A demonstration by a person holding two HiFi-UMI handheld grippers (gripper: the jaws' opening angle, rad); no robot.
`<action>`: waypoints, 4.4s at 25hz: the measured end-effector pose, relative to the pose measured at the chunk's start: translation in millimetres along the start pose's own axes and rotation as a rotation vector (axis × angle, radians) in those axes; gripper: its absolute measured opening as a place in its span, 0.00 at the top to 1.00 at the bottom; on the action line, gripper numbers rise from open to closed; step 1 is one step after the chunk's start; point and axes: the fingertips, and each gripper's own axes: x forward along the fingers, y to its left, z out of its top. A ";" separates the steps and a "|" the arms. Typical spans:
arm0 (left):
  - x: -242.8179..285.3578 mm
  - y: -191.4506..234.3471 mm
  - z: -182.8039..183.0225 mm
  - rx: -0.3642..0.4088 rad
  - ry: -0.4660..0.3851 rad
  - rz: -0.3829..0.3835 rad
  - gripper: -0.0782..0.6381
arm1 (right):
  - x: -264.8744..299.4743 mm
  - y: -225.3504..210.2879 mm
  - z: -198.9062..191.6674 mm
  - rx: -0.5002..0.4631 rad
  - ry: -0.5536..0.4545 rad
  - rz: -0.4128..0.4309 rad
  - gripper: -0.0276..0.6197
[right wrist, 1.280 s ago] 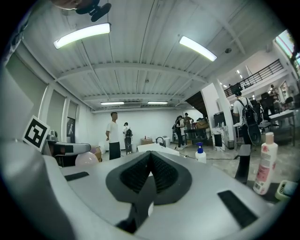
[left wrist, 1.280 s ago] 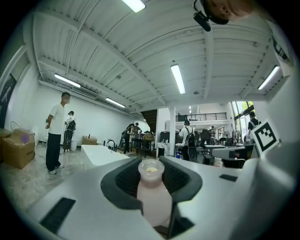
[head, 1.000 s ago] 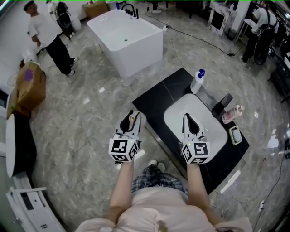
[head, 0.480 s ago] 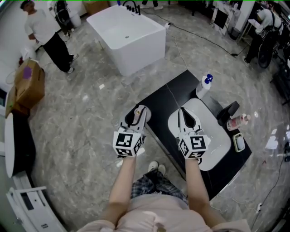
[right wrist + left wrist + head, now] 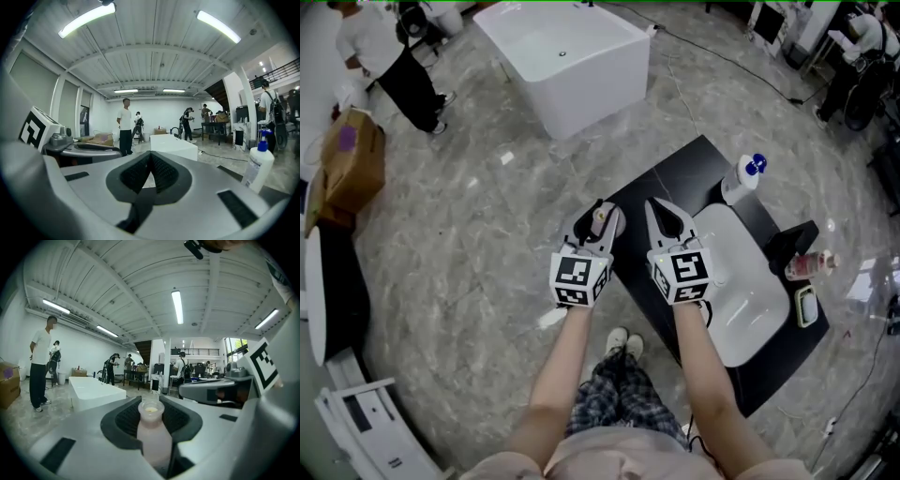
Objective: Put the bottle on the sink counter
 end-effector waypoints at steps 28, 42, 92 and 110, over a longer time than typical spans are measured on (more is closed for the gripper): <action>27.1 -6.5 -71.9 0.096 0.099 0.014 0.67 | 21.2 -11.5 -82.3 -0.003 0.180 0.016 0.93; -13.8 10.6 -44.3 0.056 -0.012 0.096 0.52 | -2.5 -34.7 -79.9 0.023 0.154 -0.042 0.93; -94.7 -7.1 50.5 -0.061 -0.169 -0.025 0.85 | -213.2 -92.1 22.7 0.017 -0.160 -0.387 0.94; -90.6 -9.0 49.9 -0.057 -0.157 -0.027 0.85 | -214.0 -97.6 15.2 0.013 -0.126 -0.394 0.94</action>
